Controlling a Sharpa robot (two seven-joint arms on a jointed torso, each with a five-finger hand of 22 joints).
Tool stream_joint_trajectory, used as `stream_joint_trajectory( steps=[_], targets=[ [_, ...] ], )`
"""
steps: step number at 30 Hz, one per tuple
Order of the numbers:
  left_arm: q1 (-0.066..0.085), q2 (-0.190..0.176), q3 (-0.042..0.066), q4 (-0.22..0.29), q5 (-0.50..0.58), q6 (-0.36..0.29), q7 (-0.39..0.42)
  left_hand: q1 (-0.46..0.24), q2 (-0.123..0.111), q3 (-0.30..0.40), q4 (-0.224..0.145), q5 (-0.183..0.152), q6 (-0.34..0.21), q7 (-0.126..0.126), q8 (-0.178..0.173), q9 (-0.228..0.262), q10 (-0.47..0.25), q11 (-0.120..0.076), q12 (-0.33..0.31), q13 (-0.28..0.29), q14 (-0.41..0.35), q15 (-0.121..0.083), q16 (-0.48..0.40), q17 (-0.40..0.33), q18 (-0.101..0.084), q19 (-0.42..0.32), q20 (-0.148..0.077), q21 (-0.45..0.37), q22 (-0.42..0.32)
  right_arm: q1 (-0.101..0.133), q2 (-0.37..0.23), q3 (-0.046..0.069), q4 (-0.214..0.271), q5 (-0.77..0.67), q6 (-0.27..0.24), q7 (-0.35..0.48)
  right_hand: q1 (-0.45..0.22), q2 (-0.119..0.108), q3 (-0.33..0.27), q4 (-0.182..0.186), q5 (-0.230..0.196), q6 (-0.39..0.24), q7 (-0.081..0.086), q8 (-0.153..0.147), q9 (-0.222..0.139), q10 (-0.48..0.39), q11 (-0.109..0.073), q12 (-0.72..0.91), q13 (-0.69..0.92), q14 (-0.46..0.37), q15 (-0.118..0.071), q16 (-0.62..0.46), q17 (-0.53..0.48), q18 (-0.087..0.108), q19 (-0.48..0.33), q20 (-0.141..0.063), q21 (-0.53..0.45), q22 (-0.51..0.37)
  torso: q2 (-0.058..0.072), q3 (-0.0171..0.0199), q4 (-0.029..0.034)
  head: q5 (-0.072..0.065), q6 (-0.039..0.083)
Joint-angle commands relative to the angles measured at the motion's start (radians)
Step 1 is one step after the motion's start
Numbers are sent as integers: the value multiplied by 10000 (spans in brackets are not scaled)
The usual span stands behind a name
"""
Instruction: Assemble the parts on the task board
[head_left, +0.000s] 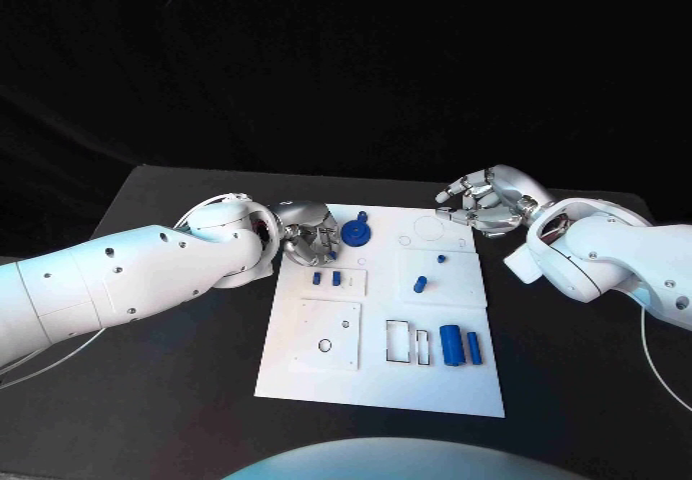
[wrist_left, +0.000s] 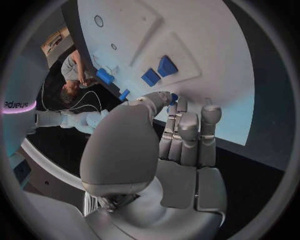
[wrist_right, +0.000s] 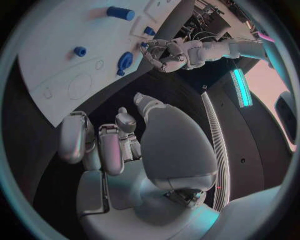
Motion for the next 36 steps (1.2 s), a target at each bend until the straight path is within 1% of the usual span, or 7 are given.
stream_joint_trajectory(
  steps=[1, 7, 25, 31, 33, 35, 36],
  targets=[
    [-29, 9, -22, 5, -41, 314, -57, -133, -23, -68, 5, -41, 46, 27, -40, 6, 27, 14, -98, -10, 47, 2, 56, -30, -138, 52, -5, 10, -32, -7, -2, 0, 3, -102, 114, 17, 25, 9, -15, 58, 33, -5, -30, 34, 10, 43, -21, -31, -9, 355, -36, -57, 83, 194, -18, -29, -33, 615, -5, 2, 6, -7, -1],
    [-29, 8, -23, 6, -40, 253, -84, -155, -84, -67, 20, -28, -357, 102, -363, -116, -5, 76, -338, 7, 24, 58, 105, -66, -153, 87, 22, 35, 19, -8, -7, 0, 0, -102, 115, 17, 25, 9, -15, 58, 33, -5, -30, 34, 10, 43, -21, -31, -9, 355, -36, -57, 83, 194, -18, -29, -33, 615, -1, 1, -3, -2, 2],
    [-29, -20, -23, -3, 13, 89, -147, -282, -264, -86, 119, -13, -1039, 195, -888, -378, 24, 96, -598, 47, -88, 80, 80, -362, -127, 11, 43, -51, -81, -9, -2, 0, -25, -104, 155, -24, 29, 5, -15, 60, 32, -25, -31, 47, 15, 8, -24, -78, -80, 339, -42, -107, 9, 211, -51, -37, -129, 560, 3, -8, 5, 5, 0],
    [-29, -47, -22, -30, 18, 102, -244, -349, -386, -139, 175, -11, -1176, 294, -1001, -462, -212, 223, -784, 24, -293, 177, -68, -712, -66, -280, 100, -309, -411, -10, -11, 0, -37, -129, 175, -59, 24, -6, -21, 63, 28, -40, -30, 45, 14, -55, -22, -134, -155, 333, -42, -123, -14, 227, -86, -38, -203, 517, 1, -8, 5, -3, -3],
    [-29, -73, -21, -38, 22, 81, -262, -348, -407, -152, 182, -10, -1224, 315, -1033, -486, -306, 250, -833, 19, -381, 200, -141, -893, -45, -370, 123, -388, -510, -10, -15, 0, -57, -167, 246, -113, 29, -21, -20, 68, 25, -84, -25, 48, 16, -411, -18, -462, -562, 322, -40, -160, -53, 260, -165, -39, -377, 418, -2, -5, 2, -3, 9],
    [-30, -114, -19, -44, 42, 15, -244, -336, -429, -181, 187, -8, -1260, 348, -1063, -515, -477, 300, -895, 15, -551, 244, -272, -1196, 0, -561, 164, -555, -720, -11, -22, -1, -88, -209, 353, -180, 56, -31, 42, 111, 18, -147, -24, 99, 39, -1898, -20, -2089, -2484, 193, -37, -409, -388, 352, -399, -40, -895, 127, -6, -7, -3, -8, 11],
    [-30, -135, -18, -48, 71, -29, -222, -326, -435, -192, 186, -5, -1283, 353, -1077, -528, -553, 313, -917, 13, -592, 256, -291, -1253, 13, -614, 178, -602, -777, -11, -27, -1, -102, -259, 409, -205, 96, -46, 114, 133, 6, -161, -26, 142, 57, -2064, -26, -2600, -2916, 124, -38, -555, -575, 390, -482, -47, -1123, 2, -4, -8, -2, -11, 15]
  ],
)
